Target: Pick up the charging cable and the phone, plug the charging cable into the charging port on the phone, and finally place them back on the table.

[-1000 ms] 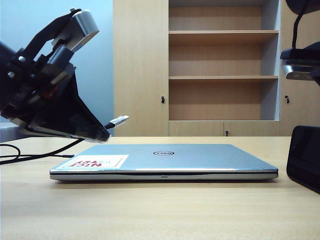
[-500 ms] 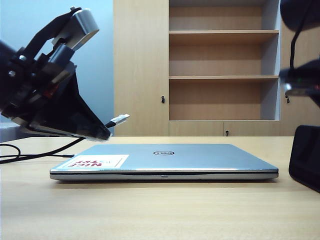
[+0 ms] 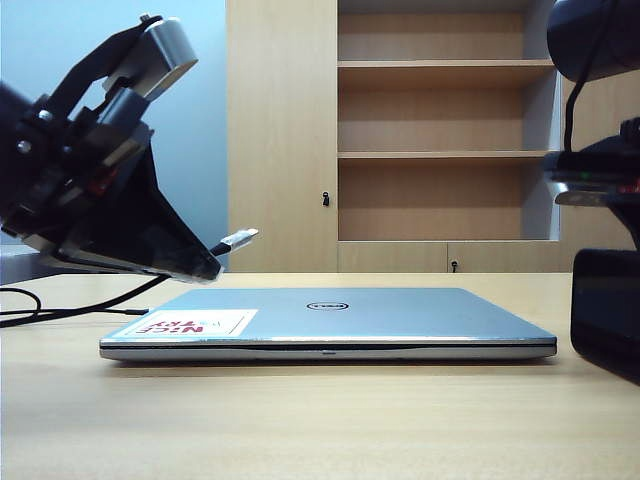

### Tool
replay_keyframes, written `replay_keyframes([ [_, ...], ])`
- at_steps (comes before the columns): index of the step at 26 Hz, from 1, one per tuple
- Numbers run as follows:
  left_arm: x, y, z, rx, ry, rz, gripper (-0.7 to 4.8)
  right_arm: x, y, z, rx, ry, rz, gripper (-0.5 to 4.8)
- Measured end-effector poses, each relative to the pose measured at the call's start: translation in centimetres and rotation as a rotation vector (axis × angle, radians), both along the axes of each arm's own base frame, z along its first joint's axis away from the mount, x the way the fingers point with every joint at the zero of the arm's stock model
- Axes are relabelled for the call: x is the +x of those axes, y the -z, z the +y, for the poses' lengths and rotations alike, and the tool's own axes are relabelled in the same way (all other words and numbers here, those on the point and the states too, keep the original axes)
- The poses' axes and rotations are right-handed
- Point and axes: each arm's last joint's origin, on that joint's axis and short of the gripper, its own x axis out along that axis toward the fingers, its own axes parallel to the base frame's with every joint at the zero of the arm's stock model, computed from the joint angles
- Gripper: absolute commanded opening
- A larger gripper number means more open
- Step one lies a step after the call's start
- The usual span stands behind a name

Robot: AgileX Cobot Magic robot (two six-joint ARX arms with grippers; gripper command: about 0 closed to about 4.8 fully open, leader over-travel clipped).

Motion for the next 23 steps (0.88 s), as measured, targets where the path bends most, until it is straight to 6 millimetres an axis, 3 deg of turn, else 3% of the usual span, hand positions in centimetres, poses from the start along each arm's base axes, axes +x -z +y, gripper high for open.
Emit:
replay_keyframes([
  [4,-1.1,0.0,-1.0,-0.017,0.062,0.024,-0.06,1.2,-4.0,0.9,0.194,-0.044,-0.145,-0.07],
  [7,-1.7,0.0,-1.6,-0.04,0.081,0.06,-0.06,1.6,-4.9,1.4,0.323,-0.052,-0.222,-0.06],
  [17,-2.4,0.2,-2.1,-0.107,0.059,0.163,-0.06,3.4,-6.1,2.7,0.622,-0.071,-0.374,-0.06],
  [23,-2.6,0.8,-1.8,-0.131,0.018,0.235,-0.06,3.7,-4.1,3.1,0.813,-0.027,-0.392,-0.06],
])
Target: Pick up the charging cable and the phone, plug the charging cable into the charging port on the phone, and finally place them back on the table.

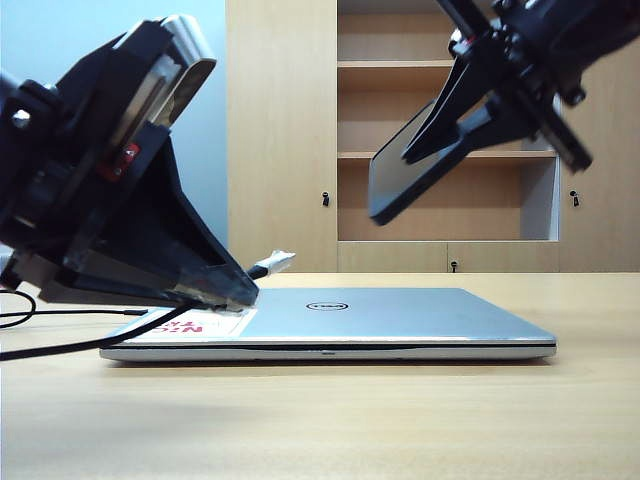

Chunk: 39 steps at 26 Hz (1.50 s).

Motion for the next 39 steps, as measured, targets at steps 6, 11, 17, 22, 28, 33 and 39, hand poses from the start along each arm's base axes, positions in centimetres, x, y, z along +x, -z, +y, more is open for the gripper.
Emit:
replay_keyframes([
  [6,0.1,0.1,-0.2,-0.055,-0.053,0.077,-0.06,-0.6,4.0,-0.1,0.254,0.1,0.04,-0.06],
  [11,0.2,0.1,-0.7,-0.121,-0.084,0.133,-0.06,-1.5,5.8,-0.5,0.373,0.165,0.117,-0.06],
  [17,-0.4,0.1,-1.5,-0.168,-0.072,0.186,-0.06,-2.1,6.9,-0.7,0.403,0.189,0.159,-0.06],
  [22,-0.5,0.5,-1.9,-0.189,-0.09,0.244,-0.06,-2.3,6.9,-0.3,0.402,0.18,0.142,-0.06],
  [28,-0.3,0.8,-2.1,-0.211,-0.119,0.29,-0.06,-3.1,6.9,1.4,0.367,0.128,0.106,-0.06],
  [33,-0.3,0.6,-2.2,-0.234,-0.118,0.286,-0.06,-3.5,7.3,1.8,0.327,0.125,0.072,-0.06],
  [39,-0.2,0.5,-2.2,-0.248,-0.115,0.277,-0.06,-3.6,7.3,1.9,0.326,0.12,0.068,-0.06],
])
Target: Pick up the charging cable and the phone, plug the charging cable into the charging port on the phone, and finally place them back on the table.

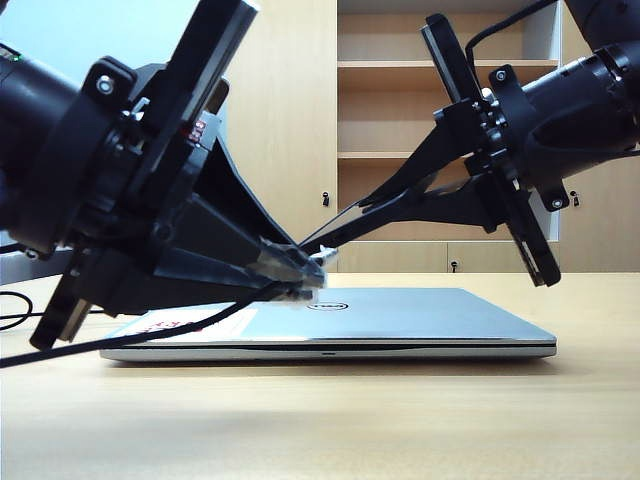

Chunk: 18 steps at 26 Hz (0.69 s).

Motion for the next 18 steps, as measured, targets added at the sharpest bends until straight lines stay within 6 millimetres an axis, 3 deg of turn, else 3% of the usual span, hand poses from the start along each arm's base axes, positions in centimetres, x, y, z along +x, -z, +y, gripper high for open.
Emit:
replay_keyframes([
  [18,0.0,0.0,0.0,0.0,0.0,0.0,-0.06,-0.32,0.17,0.35,-0.01,-0.021,0.01,-0.06],
])
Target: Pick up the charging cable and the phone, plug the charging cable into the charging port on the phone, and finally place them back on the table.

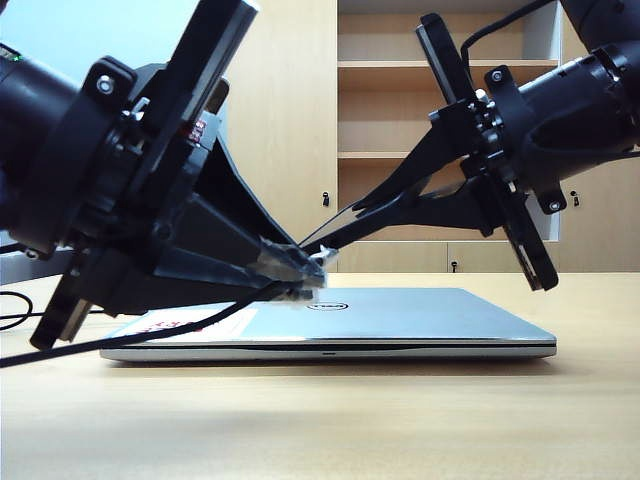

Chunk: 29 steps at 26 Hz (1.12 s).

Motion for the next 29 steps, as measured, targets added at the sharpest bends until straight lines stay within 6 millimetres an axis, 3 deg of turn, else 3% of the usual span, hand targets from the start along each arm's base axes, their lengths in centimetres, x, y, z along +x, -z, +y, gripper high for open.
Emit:
replay_keyframes([
  [29,-0.01,0.0,-0.01,0.0,0.002,0.001,-0.06,0.0,0.31,-0.02,-0.025,-0.007,-0.001,-0.06],
])
